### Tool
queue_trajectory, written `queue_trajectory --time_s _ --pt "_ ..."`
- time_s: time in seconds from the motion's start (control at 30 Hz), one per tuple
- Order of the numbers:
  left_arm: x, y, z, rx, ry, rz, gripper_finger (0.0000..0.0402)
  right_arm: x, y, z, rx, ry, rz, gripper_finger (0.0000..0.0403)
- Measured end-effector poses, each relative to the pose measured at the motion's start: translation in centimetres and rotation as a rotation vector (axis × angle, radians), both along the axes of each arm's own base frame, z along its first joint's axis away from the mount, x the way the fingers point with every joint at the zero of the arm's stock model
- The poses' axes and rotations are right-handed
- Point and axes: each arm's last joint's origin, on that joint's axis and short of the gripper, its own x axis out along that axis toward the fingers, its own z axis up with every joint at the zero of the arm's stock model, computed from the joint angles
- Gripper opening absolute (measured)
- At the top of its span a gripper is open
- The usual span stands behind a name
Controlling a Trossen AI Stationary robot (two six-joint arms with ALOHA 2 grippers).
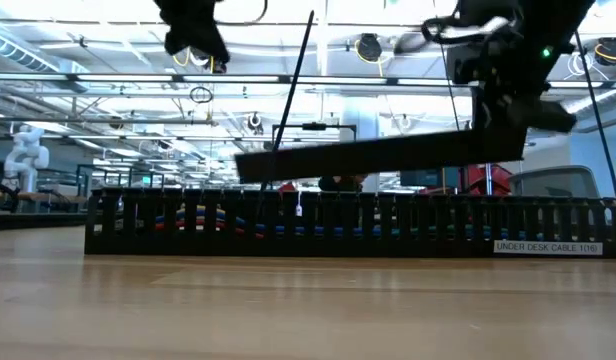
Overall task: Ziptie cables
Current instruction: Insert the black cover of the black cable duct
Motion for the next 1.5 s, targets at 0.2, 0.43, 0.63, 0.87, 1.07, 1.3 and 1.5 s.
queue_trajectory --time_s 0.2,0.43,0.63,0.87,1.07,1.3,1.5 --pt "0.3 1.1 -2.9 -0.065 0.106 0.023 0.0047 0.9 1.8 -3.5 -0.046 0.122 0.038 0.0009" --pt "0.5 0.9 -5.1 -0.103 0.126 0.035 0.0057 0.7 2.5 -5.7 -0.057 0.193 0.048 0.0009" --pt "0.6 0.6 -5.5 -0.107 0.129 0.025 0.0057 0.4 2.8 -5.8 0.023 0.258 0.073 0.0065" --pt "1.0 0.7 -5.1 -0.079 0.077 0.006 0.0057 0.4 2.8 -5.9 0.074 0.295 0.095 0.0133" --pt "1.1 0.6 -5.1 -0.078 0.073 0.001 0.0057 0.6 2.4 -5.9 0.081 0.273 0.053 0.0138" --pt "1.1 0.6 -5.1 -0.087 0.075 -0.016 0.0057 1.7 0.0 -4.5 0.454 0.156 0.004 0.0123" --pt "1.0 0.3 -5.9 -0.078 0.096 -0.049 0.0057 0.8 -5.8 -1.2 0.569 -0.001 -0.074 0.0114"
